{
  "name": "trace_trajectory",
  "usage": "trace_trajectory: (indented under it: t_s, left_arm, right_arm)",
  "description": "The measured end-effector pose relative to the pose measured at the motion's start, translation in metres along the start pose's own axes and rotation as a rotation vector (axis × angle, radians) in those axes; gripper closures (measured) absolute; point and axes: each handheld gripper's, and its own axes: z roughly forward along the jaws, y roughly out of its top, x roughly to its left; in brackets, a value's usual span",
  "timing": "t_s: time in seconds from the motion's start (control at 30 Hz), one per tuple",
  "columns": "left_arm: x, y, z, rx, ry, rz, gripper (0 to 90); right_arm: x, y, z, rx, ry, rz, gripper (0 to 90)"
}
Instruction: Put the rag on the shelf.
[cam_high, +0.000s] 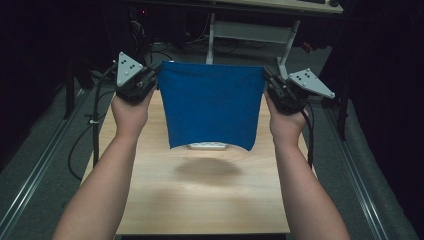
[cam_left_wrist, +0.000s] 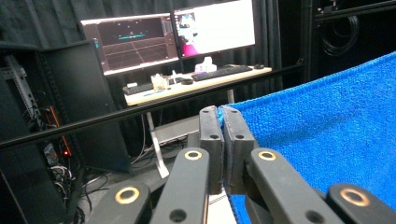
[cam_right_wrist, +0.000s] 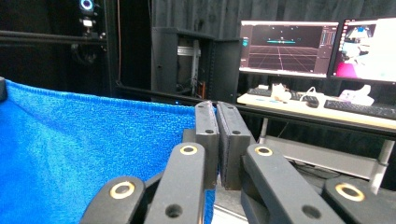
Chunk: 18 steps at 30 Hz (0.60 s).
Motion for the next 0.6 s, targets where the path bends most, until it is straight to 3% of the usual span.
trace_trajectory:
  t_s: [0.37, 0.6]
  left_arm:
    - [0.011, -0.002, 0.024, 0.032, 0.019, 0.013, 88.4]
    - [0.016, -0.001, 0.043, 0.066, 0.023, 0.047, 88.4]
  right_arm:
    - [-0.007, 0.001, 0.027, 0.029, -0.015, -0.02, 88.6]
    - [-0.016, -0.007, 0.044, 0.062, -0.032, -0.033, 88.6]
